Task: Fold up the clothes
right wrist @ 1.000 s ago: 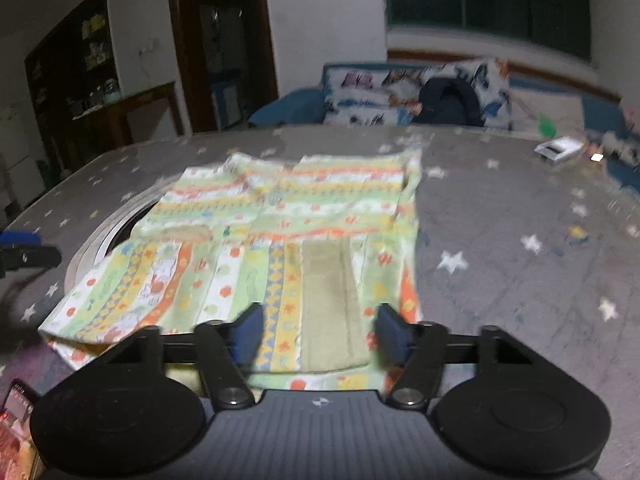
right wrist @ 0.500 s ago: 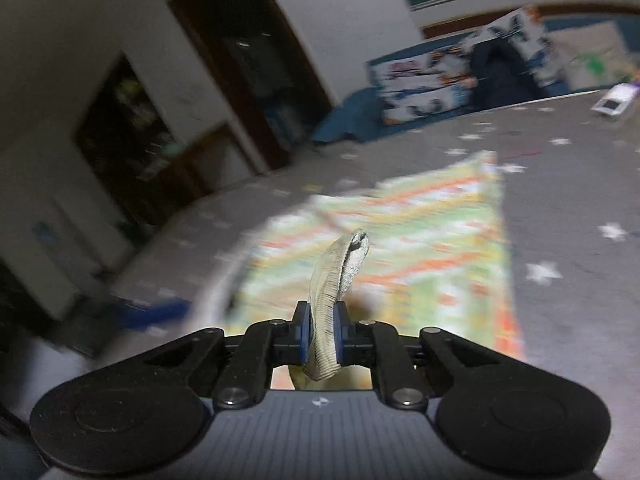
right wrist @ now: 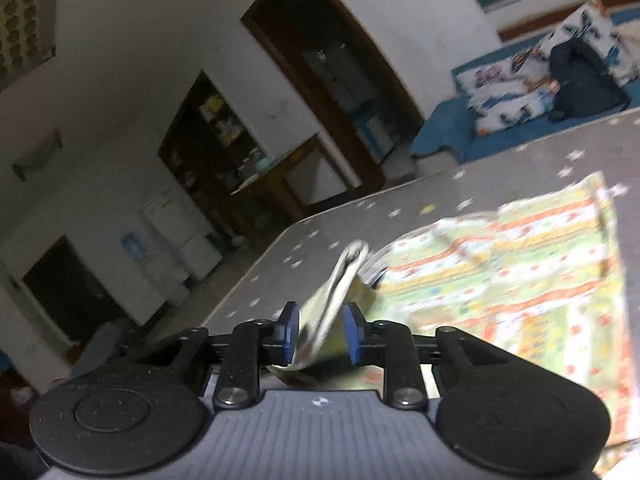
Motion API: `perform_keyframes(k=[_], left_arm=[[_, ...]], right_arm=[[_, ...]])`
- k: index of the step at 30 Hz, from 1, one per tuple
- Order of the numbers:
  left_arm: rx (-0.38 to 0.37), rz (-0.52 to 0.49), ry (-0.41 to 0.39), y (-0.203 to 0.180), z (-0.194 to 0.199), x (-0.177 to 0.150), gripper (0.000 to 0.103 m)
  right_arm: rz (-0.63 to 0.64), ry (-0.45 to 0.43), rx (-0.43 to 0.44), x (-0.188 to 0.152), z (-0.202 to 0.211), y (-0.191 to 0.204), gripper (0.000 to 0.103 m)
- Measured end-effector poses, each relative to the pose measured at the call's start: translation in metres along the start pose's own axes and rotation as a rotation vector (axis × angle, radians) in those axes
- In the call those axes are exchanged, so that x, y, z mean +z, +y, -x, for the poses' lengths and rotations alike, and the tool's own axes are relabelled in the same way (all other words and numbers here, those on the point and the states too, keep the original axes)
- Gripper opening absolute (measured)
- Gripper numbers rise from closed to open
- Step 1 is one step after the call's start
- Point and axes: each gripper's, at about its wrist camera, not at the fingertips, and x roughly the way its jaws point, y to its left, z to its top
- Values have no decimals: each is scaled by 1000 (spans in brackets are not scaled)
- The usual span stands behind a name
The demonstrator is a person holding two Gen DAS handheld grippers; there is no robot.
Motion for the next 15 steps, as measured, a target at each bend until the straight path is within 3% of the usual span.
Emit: perform_keyframes(k=[4,7,10,12,15], left_arm=[[132,112,-35,48,31,-9,4],[215,167,-50,75,53,-17,4],[282,203,-38,99,61,-19,4],[300,223,-30,104,70,-27,4],[304,246,2,111,70,-38,4]], right_arm=[[116,51,-172,-11,1,-3,25],[233,126,-243,-27,-17,3,25],[332,178,-263,-42,-33,16,26],[385,215,-252,-53,-45,27,38],[463,255,-229,-64,-60,42,43]])
